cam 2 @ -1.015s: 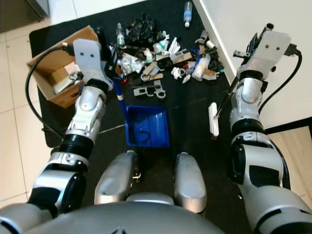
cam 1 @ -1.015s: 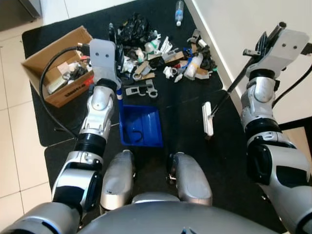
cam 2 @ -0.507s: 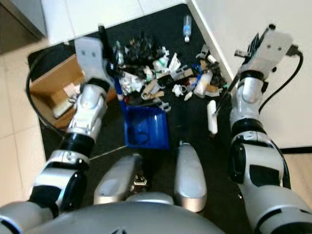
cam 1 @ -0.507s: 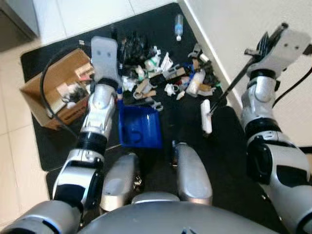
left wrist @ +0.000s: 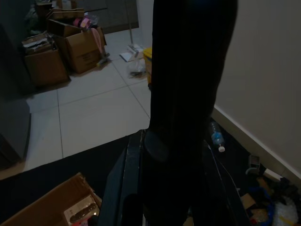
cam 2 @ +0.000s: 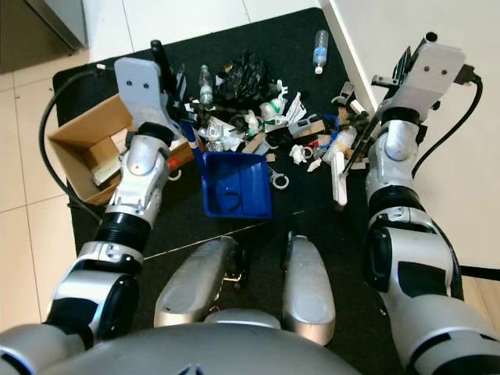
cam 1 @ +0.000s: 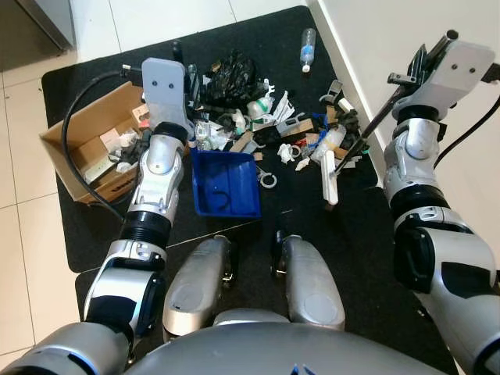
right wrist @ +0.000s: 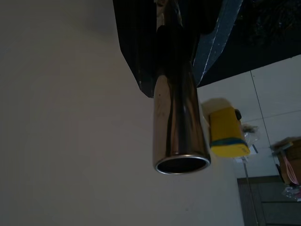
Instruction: Sweep floor
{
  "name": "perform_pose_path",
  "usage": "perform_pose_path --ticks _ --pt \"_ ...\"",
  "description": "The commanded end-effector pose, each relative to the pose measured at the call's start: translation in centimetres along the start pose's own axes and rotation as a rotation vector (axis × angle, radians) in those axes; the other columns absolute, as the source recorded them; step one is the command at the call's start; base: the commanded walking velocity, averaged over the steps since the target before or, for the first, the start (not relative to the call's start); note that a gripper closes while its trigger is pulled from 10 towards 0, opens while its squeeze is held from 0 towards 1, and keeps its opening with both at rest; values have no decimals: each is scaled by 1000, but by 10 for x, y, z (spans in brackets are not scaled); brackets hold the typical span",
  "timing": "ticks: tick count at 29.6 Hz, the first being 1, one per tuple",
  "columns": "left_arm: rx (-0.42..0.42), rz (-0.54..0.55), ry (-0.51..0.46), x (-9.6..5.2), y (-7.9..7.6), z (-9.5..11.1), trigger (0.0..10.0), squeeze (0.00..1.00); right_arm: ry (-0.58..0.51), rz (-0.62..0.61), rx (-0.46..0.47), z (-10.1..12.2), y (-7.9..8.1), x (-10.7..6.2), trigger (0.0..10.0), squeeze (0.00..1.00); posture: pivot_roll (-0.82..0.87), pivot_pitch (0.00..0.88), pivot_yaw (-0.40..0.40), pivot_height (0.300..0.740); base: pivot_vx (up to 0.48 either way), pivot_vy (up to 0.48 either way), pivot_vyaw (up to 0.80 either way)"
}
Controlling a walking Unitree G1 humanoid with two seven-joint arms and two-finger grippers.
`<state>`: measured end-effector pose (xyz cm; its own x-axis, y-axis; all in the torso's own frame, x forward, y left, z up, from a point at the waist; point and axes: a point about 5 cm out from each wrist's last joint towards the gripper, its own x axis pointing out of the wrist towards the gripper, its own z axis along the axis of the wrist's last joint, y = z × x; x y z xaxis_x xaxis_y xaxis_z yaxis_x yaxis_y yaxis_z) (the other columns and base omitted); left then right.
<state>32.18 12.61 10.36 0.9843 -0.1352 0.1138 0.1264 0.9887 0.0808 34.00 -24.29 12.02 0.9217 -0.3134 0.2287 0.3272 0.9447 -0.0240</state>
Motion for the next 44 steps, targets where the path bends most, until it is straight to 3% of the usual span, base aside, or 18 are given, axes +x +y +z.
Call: perform_pose_path --ticks 1,12,17,19,21,24,25,26,33,39,44 --pt "12 -9 -8 -2 0 0 10000 0 -3 -6 -10 -2 -4 -2 10000 0 109 104 19 740 0 0 0" --pt "76 -10 -64 -8 11 9 10000 0 -16 16 -20 -1 -1 -2 10000 0 121 100 24 740 0 0 0" --pt "101 32 -88 -21 31 15 10000 0 -36 87 -33 0 10 -4 10000 0 128 100 28 740 0 0 0" --pt "122 97 -94 -29 48 18 10000 0 -37 122 -31 0 15 -5 10000 0 140 100 26 740 0 0 0" --pt "133 125 -93 -32 55 18 10000 0 -35 134 -28 0 17 -5 10000 0 140 100 26 740 0 0 0" --pt "151 227 -28 -42 80 9 10000 0 -28 161 -17 -1 23 -6 10000 0 160 104 21 740 0 0 0" --pt "151 227 -28 -42 80 9 10000 0 -28 161 -17 -1 23 -6 10000 0 160 104 21 740 0 0 0" --pt "156 265 23 -48 90 -1 10000 0 -22 172 -15 -1 27 -5 10000 0 162 105 19 740 0 0 0" --pt "149 314 138 -57 98 -25 10000 0 -20 200 -8 0 33 -4 10000 0 168 118 7 740 0 0 0" --pt "139 332 133 -55 98 -26 10000 0 -21 213 -4 0 35 -4 10000 0 162 125 2 740 0 0 0" --pt "177 329 100 -48 96 -24 10000 0 -25 227 6 1 38 -5 10000 0 156 134 -1 740 0 0 0"
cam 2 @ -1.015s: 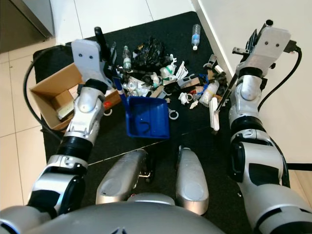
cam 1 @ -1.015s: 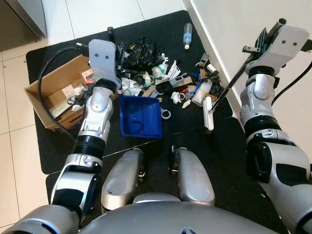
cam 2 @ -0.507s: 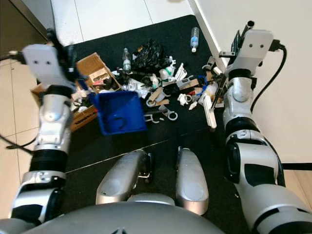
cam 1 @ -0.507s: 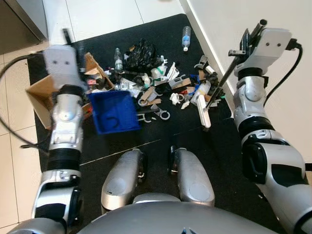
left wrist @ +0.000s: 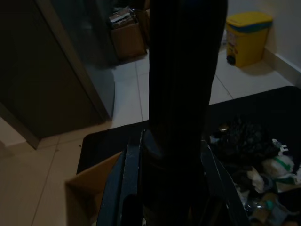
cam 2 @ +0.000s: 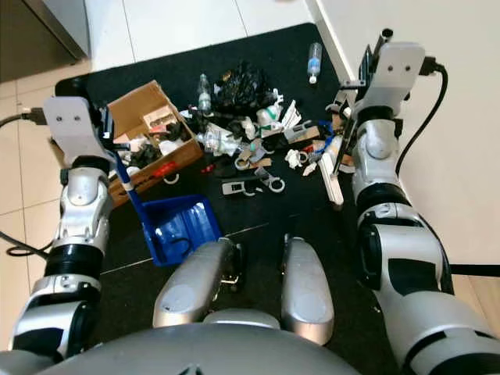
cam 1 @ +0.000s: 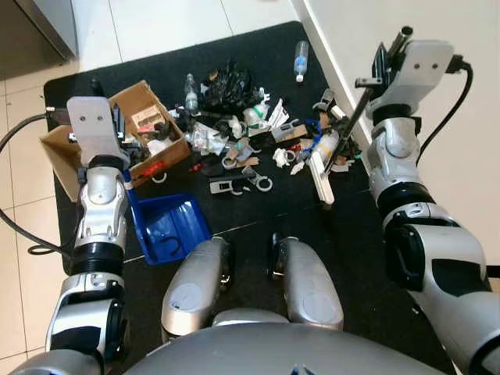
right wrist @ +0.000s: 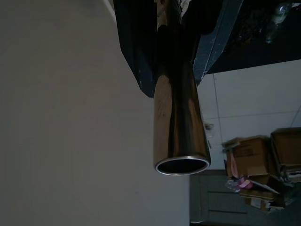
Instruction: Sweep floor
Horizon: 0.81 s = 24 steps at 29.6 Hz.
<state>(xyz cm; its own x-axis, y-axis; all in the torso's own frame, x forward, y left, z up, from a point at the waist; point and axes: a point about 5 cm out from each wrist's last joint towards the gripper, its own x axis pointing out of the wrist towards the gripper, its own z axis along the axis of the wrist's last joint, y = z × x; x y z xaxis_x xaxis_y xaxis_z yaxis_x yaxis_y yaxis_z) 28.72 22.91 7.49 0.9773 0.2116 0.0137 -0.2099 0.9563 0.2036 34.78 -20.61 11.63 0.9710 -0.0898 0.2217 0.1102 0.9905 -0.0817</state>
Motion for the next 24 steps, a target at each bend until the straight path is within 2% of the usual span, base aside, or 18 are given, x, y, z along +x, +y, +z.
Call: perform_pose_path --ticks 1,7,10,14,16,20,24 --pt "25 -4 -58 3 0 8 10000 0 -24 -2 11 3 0 1 10000 0 156 141 0 740 0 0 0" --pt "-11 -47 -84 5 -8 11 10000 0 -23 -1 34 3 1 2 10000 0 157 164 -3 740 0 0 0" --pt "-19 -104 -98 4 -23 9 10000 0 -27 1 58 5 6 3 10000 0 143 186 -12 740 0 0 0" --pt "89 -175 -96 -3 -36 -5 10000 0 -36 17 67 7 11 5 10000 0 129 191 -18 740 0 0 0" --pt "117 -192 -75 -8 -40 -13 10000 0 -43 23 69 8 12 6 10000 0 123 190 -17 740 0 0 0" --pt "128 -199 -75 -11 -41 -16 10000 0 -47 21 68 9 8 6 10000 0 121 188 -20 740 0 0 0" --pt "162 -183 -89 -13 -34 -18 10000 0 -46 18 65 8 4 5 10000 0 131 182 -20 740 0 0 0"
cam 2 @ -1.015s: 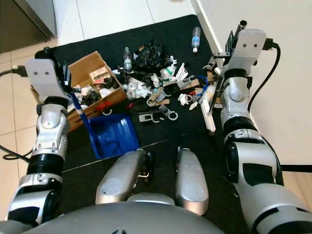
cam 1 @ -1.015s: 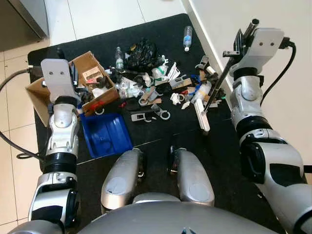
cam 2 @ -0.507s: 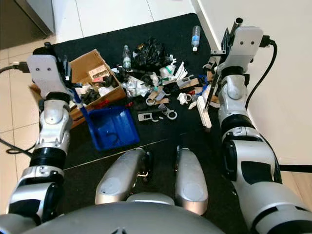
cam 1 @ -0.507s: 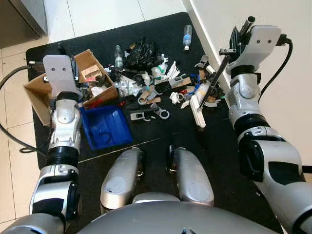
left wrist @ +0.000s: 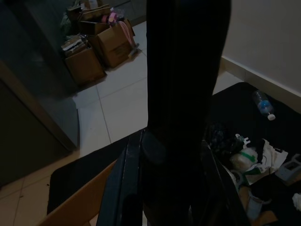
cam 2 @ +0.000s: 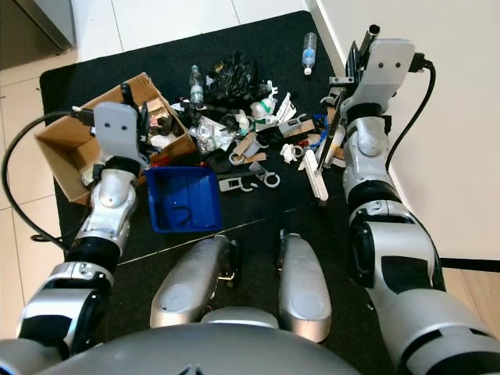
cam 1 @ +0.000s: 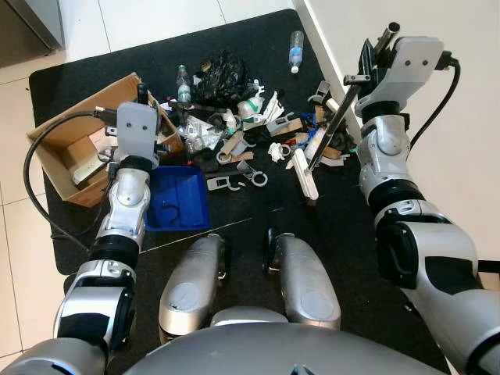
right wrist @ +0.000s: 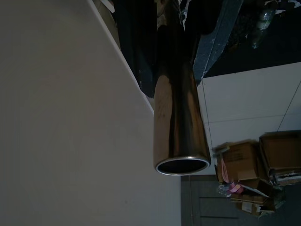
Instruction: Sweep floor
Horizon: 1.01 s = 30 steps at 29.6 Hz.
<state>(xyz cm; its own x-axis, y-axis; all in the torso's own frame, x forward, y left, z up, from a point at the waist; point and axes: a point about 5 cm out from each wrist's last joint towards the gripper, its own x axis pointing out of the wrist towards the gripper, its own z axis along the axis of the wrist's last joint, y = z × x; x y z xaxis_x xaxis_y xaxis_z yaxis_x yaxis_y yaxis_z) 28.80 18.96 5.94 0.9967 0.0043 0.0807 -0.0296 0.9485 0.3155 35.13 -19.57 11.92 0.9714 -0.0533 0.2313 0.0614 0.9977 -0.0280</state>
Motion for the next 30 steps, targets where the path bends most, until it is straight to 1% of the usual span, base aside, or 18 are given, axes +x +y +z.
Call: perform_pose_path --ticks 1,2,3,4,7,9,11,12,14,17,19,20,21,22,25,26,29,30 --pt "52 -4 35 -8 5 -11 10000 0 -35 -16 1 5 -6 2 10000 0 131 182 -20 740 0 0 0" --pt "50 -6 40 -10 6 -13 10000 0 -31 -16 -1 5 -6 1 10000 0 133 179 -19 740 0 0 0" --pt "25 -11 45 -13 5 -16 10000 0 -29 -15 0 4 -6 1 10000 0 134 177 -17 740 0 0 0" --pt "-27 -3 48 -17 3 -19 10000 0 -26 -14 2 3 -5 1 10000 0 134 175 -14 740 0 0 0" --pt "-88 30 43 -19 2 -20 10000 0 -27 -13 7 4 -3 1 10000 0 133 181 -14 740 0 0 0" --pt "-98 35 37 -19 1 -19 10000 0 -27 -13 9 4 -3 1 10000 0 133 181 -17 740 0 0 0" --pt "-95 -2 -16 -18 -7 -12 10000 0 -24 -11 14 3 -1 0 10000 0 133 183 -18 740 0 0 0" --pt "-95 -2 -16 -18 -7 -12 10000 0 -24 -11 14 3 -1 0 10000 0 133 183 -18 740 0 0 0" --pt "-119 -17 -109 -11 -18 4 10000 0 -20 -13 26 2 -1 0 10000 0 123 192 -36 740 0 0 0" --pt "-134 -16 -147 -6 -22 11 10000 0 -19 -17 34 2 -2 1 10000 0 123 192 -38 740 0 0 0" --pt "-148 -33 -179 1 -27 18 10000 0 -21 -16 33 3 -3 2 10000 0 119 192 -42 740 0 0 0" --pt "-161 -54 -199 7 -33 25 10000 0 -24 -13 29 4 -3 3 10000 0 113 190 -41 740 0 0 0" --pt "-161 -54 -199 7 -33 25 10000 0 -24 -13 29 4 -3 3 10000 0 113 190 -41 740 0 0 0" --pt "-181 -90 -210 10 -41 30 10000 0 -27 -13 27 6 -3 4 10000 0 112 188 -39 740 0 0 0" --pt "-182 -133 -213 9 -49 30 10000 0 -29 -14 27 6 -3 4 10000 0 109 186 -36 740 0 0 0" --pt "-182 -133 -213 9 -49 30 10000 0 -29 -14 27 6 -3 4 10000 0 109 186 -36 740 0 0 0" --pt "-177 -195 -171 0 -63 21 10000 0 -25 -17 30 5 -3 3 10000 0 104 192 -31 740 0 0 0" --pt "-177 -195 -171 0 -63 21 10000 0 -25 -17 30 5 -3 3 10000 0 104 192 -31 740 0 0 0"
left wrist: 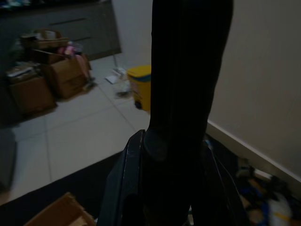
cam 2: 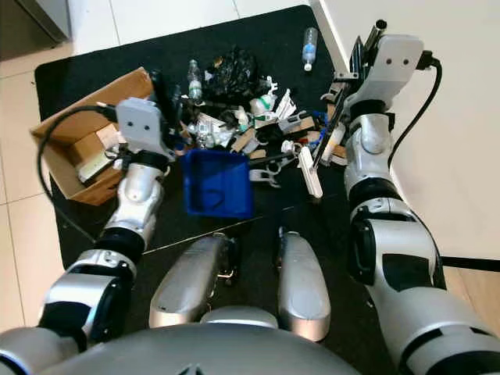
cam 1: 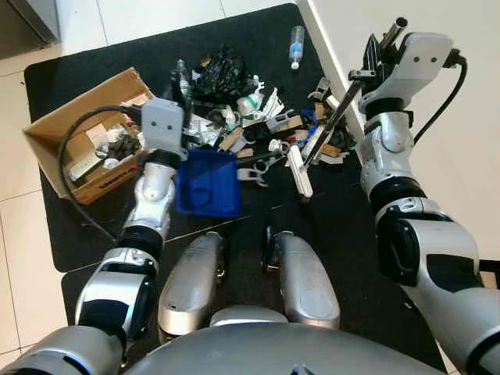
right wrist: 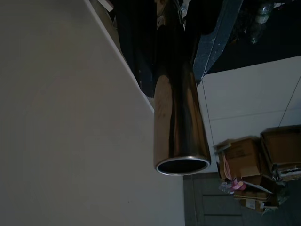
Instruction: Sweep floor
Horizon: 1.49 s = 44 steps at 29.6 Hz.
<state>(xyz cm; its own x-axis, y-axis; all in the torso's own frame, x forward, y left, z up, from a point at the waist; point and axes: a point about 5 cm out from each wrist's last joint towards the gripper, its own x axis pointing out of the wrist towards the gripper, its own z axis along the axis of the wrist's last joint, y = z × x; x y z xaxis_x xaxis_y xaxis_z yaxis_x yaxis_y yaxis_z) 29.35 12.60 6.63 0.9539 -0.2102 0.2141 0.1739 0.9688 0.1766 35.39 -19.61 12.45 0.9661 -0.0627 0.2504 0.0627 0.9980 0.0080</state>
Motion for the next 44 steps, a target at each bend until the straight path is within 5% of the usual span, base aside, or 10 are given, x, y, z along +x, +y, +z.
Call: perform_pose_path --ticks 1,7,13,21,40,44 --pt "4 -42 38 -11 -9 -10 10000 0 -1 -6 -3 -1 -1 -2 10000 0 102 195 -27 740 0 0 0" --pt "24 -56 30 -13 -7 -10 10000 0 1 -9 -1 -3 -1 -3 10000 0 107 198 -22 740 0 0 0" --pt "60 -6 -14 -11 14 -3 10000 0 -15 -17 -25 0 -5 -2 10000 0 117 201 -15 740 0 0 0" --pt "68 50 85 -19 18 -19 10000 0 -47 -97 -129 7 -22 -1 10000 0 121 221 -17 740 0 0 0" --pt "28 63 60 -10 8 -14 10000 0 109 6 131 -26 14 -16 10000 0 170 296 -2 740 0 0 0" --pt "30 65 61 -12 11 -14 10000 0 126 101 252 -29 39 -17 10000 0 176 296 -1 740 0 0 0"
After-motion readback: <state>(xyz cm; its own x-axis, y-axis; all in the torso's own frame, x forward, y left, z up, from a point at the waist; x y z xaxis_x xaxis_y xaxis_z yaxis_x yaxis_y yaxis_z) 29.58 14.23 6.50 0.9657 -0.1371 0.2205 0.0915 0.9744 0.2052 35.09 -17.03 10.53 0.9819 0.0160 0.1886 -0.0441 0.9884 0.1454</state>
